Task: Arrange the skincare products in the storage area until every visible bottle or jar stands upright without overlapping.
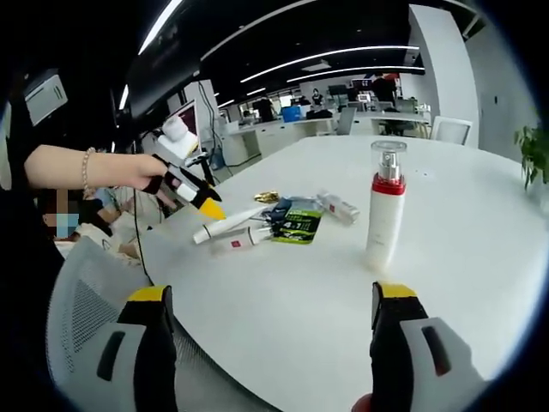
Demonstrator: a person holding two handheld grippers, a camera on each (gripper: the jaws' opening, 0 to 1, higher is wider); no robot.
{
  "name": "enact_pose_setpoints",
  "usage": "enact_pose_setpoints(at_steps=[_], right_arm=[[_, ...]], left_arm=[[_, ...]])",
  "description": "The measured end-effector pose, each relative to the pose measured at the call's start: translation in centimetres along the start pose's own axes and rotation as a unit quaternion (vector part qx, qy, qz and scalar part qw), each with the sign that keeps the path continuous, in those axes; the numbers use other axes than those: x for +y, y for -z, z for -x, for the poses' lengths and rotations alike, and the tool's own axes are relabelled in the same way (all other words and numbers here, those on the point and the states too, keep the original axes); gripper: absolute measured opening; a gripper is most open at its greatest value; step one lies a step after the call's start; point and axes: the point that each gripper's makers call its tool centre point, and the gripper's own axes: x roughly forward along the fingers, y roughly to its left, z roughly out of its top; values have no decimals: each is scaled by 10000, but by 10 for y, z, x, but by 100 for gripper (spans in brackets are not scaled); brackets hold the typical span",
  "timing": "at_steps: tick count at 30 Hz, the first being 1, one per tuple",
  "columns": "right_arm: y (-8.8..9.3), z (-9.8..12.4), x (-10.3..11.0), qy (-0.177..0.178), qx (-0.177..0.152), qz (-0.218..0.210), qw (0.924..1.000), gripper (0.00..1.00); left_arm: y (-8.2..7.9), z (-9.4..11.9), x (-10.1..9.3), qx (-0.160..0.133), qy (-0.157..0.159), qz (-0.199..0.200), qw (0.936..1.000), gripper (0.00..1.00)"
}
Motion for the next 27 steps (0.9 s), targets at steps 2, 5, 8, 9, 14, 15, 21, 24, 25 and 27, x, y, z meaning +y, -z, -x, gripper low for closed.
enact_pose_setpoints(at_steps=[2, 5, 8, 9, 14, 15, 21, 24, 25, 27], right_arm=[[0, 0, -1, 24, -17, -11, 10000, 95], [0, 0, -4, 63, -26, -22, 10000, 94], [0, 0, -4, 84, -21, -38, 10000, 94], [0, 0, -5, 96, -18, -33, 9999, 94], [2, 0, -8, 138, 18, -38, 9999, 94], [3, 0, -8, 146, 22, -42, 9999, 94], [5, -1, -12, 183, 54, -60, 9998, 93], [6, -2, -12, 183, 87, -57, 9998, 93], [6, -2, -12, 186, 91, -54, 9998, 93], [6, -2, -12, 188, 92, -73, 9998, 93]], left_arm=[[2, -5, 4, 104, -21, -70, 9999, 52], [5, -9, 6, 244, -38, -156, 9996, 52], [8, -17, 14, 429, -120, -278, 9986, 52], [9, -17, 15, 471, -124, -252, 9985, 52], [10, -23, 19, 660, -164, -51, 9977, 52], [12, -25, 20, 731, -152, -38, 9972, 51], [17, -35, 19, 904, -122, 80, 9958, 46], [17, -33, 17, 936, -95, 115, 9955, 43], [16, -35, 19, 929, -70, 191, 9955, 41], [17, -35, 17, 956, -66, 246, 9951, 37]])
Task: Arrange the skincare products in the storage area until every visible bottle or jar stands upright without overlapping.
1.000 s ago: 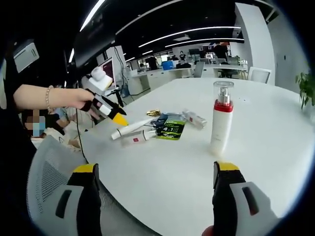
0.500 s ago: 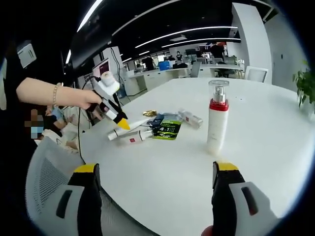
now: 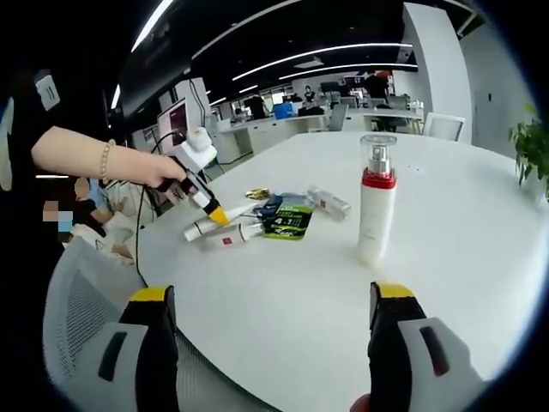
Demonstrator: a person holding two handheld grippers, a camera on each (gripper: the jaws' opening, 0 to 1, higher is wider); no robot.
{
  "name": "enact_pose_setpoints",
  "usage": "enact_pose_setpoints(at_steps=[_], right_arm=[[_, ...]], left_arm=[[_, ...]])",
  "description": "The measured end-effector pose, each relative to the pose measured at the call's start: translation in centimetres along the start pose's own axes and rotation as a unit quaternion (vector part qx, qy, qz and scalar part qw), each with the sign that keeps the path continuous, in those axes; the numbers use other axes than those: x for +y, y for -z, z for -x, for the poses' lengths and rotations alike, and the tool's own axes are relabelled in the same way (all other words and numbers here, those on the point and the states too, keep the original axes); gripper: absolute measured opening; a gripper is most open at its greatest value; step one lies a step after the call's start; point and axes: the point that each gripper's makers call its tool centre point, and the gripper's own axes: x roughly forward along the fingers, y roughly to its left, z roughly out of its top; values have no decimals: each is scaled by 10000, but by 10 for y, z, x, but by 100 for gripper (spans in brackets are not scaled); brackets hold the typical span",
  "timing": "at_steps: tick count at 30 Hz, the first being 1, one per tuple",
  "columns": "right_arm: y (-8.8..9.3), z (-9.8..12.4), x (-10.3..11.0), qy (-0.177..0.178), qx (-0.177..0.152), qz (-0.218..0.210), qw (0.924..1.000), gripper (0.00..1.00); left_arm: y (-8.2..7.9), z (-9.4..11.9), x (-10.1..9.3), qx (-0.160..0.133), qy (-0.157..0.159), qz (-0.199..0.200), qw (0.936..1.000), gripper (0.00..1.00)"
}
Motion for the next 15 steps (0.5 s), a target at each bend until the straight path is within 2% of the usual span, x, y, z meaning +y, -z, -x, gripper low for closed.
enact_pose_setpoints(at_steps=[2, 3, 6, 8, 15], right_arm=[[0, 0, 0, 1, -3, -24, 10000, 93], [0, 0, 0, 5, -2, -25, 10000, 92], [0, 0, 1, 0, 7, -30, 10000, 92], [1, 0, 0, -6, 22, -26, 10000, 92], [0, 0, 2, -26, 3, -34, 10000, 91]], left_arm=[[0, -3, 0, 39, 22, -14, 10000, 36], [1, -1, 4, 73, -134, -70, 9999, 39], [2, 1, -3, 171, -95, -191, 9996, 37], [1, -1, 2, 197, -182, -287, 9992, 38], [4, -3, 5, 388, -98, -178, 9990, 33]])
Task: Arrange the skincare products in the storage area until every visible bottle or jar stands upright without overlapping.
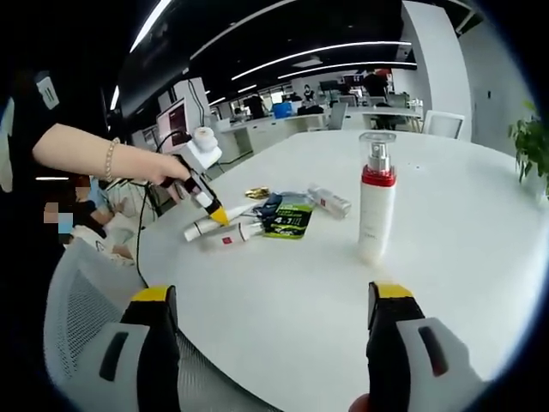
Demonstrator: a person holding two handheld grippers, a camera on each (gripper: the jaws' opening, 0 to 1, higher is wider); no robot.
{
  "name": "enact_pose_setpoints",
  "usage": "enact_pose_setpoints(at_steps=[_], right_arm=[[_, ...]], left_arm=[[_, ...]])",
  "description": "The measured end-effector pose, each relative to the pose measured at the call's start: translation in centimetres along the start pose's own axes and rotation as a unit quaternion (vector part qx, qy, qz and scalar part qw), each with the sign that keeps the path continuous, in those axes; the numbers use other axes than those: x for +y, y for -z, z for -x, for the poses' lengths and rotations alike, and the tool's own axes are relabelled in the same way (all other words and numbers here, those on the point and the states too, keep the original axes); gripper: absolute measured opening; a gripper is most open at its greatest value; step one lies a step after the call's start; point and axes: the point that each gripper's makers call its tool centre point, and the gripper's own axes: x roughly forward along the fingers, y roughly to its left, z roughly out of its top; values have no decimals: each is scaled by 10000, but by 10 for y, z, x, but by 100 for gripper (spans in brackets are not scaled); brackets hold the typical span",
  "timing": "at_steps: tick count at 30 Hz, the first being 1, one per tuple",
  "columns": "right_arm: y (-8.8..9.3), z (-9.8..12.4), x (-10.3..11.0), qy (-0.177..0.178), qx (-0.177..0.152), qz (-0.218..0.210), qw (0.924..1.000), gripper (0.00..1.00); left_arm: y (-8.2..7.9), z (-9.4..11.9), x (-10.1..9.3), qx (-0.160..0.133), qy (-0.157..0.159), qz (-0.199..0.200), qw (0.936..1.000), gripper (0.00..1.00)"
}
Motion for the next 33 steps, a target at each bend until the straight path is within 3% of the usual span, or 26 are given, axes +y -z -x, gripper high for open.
enact_pose_setpoints(at_steps=[9, 19, 33], right_arm=[[-3, -2, 5, -145, -77, -74, 9998, 91], [-3, -3, 10, -278, -46, 2, 9996, 89], [-5, -11, 28, -592, -42, 117, 9982, 88]], left_arm=[[1, 4, -2, -95, 4, 97, 9999, 32], [-4, 17, -11, -411, 35, 145, 9990, 32], [-31, 50, -21, -1256, 105, 317, 9915, 31]])
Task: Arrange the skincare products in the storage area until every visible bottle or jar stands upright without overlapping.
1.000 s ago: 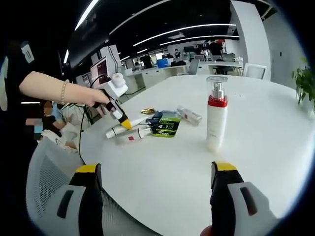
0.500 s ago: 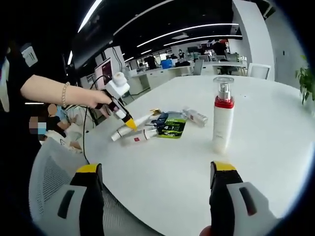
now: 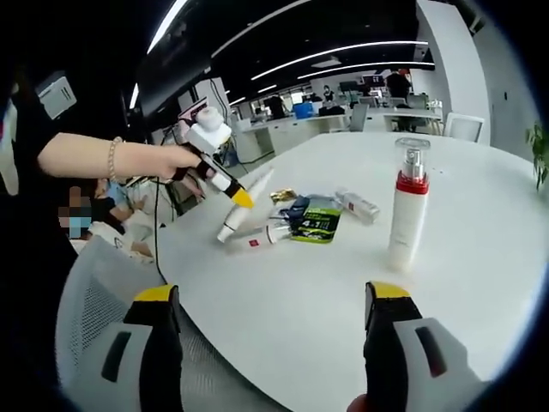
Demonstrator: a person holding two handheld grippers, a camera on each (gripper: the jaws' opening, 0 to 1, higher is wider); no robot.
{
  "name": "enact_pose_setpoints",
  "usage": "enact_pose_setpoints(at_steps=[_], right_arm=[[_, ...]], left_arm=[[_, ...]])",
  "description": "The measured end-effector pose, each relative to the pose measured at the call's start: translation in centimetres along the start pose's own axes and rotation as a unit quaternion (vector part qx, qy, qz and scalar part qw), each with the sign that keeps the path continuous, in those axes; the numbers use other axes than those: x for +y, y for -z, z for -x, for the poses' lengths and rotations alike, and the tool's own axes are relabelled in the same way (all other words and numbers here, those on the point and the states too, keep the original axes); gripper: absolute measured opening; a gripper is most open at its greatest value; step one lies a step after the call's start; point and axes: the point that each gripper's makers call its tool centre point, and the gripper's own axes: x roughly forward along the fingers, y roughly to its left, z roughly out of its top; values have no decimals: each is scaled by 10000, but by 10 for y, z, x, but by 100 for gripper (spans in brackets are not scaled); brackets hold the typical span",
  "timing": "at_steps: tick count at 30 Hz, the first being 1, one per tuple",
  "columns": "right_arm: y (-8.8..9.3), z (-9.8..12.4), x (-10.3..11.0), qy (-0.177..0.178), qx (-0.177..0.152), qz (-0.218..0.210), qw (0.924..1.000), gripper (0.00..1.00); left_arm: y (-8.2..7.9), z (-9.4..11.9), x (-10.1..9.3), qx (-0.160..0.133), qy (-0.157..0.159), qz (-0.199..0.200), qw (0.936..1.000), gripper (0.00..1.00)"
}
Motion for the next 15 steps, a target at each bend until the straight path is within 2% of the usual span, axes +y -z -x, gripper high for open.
enact_pose_setpoints(at_steps=[9, 12, 14, 15], right_arm=[[-12, -16, 25, -374, 1, 253, 9990, 88], [-31, -20, 35, -529, -171, 272, 9981, 87], [-39, -23, 37, -572, -246, 319, 9975, 87], [-45, -26, 38, -599, -337, 395, 9969, 86]], left_arm=[[-11, 18, -4, -350, 24, 50, 9994, 31], [-15, 24, -7, -505, 60, 57, 9987, 31], [-14, 38, -16, -613, 115, 75, 9980, 31], [-18, 35, -17, -668, 144, 82, 9976, 31]])
